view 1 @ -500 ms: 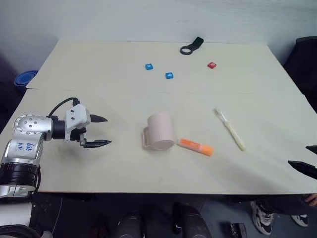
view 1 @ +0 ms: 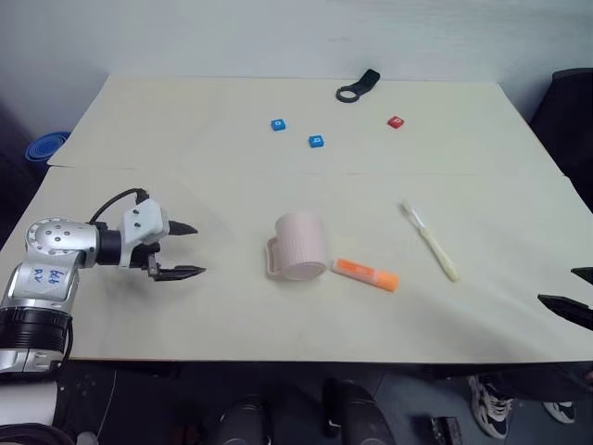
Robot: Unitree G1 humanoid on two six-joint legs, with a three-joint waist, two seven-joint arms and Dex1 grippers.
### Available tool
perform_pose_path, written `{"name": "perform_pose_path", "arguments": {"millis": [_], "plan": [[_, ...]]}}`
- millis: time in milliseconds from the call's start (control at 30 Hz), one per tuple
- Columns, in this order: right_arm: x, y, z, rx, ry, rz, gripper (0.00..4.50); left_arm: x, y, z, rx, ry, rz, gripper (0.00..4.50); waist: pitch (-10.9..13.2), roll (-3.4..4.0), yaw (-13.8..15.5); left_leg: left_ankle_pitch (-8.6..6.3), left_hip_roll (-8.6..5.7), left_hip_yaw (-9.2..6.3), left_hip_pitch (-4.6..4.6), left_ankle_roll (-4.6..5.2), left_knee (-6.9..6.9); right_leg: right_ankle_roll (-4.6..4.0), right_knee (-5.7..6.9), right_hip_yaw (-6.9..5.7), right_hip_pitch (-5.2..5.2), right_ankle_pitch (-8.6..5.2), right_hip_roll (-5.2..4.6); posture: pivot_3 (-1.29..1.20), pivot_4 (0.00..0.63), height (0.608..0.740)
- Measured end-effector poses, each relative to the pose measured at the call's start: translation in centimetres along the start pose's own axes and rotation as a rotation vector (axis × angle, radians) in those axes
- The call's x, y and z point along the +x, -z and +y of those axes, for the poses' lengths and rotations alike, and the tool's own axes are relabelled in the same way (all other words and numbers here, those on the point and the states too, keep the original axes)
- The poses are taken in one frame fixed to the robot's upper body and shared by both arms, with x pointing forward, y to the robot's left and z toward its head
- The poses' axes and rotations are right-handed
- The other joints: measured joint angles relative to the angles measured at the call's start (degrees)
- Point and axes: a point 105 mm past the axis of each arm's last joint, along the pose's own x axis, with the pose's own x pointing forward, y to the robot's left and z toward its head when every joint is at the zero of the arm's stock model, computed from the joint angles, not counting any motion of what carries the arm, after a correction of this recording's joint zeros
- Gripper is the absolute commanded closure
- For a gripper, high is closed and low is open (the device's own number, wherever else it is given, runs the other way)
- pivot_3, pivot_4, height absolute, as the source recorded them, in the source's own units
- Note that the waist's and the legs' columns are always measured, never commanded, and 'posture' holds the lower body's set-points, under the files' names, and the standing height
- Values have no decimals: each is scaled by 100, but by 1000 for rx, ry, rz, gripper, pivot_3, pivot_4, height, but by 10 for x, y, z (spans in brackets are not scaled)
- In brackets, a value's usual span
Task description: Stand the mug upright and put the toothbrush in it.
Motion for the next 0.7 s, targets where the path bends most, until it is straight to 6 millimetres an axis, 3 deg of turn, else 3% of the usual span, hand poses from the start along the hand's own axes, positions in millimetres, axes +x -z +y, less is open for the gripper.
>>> {"name": "perform_pose_path", "arguments": {"millis": [67, 167, 333, 400, 567, 700], "plan": [[3, -5, 6, 1, -28, -10, 0, 0, -6, 0, -34, 6, -34, 27, 0, 0, 1, 0, 1, -3, -2, 0, 1, 0, 1, -2, 0, 0, 0, 0, 150, 740], [10, -22, 21, -38, -88, -41, 0, 1, -31, -2, -33, 44, -113, 27, 0, 0, 1, 0, 1, -7, -4, 0, 6, 3, 8, -3, 4, 2, -1, 0, 150, 740], [47, -69, 77, -211, -314, -99, 0, -3, -93, -34, 55, 254, -232, 27, 0, 0, -36, -3, 11, -13, -5, -8, 13, 2, 13, -3, 5, 1, 11, 0, 150, 740], [61, -78, 97, -264, -391, -105, 0, -9, -106, -50, 103, 345, -220, 27, 0, 0, -38, -8, 20, -13, -6, -17, 16, 0, 12, -3, 5, 0, 26, 0, 150, 740], [122, -83, 150, -297, -567, -101, 0, -9, -106, -81, 241, 515, -125, 27, 4, 6, -38, -13, 9, -14, -13, -24, 45, -13, 7, 0, 3, -7, 41, 0, 150, 740], [162, -61, 162, -229, -559, -1, 0, -4, -102, -82, 300, 516, -95, 27, 5, 7, 29, -16, 5, -26, -41, -19, 67, -18, 10, -24, 0, -10, 40, 0, 150, 740]]}}
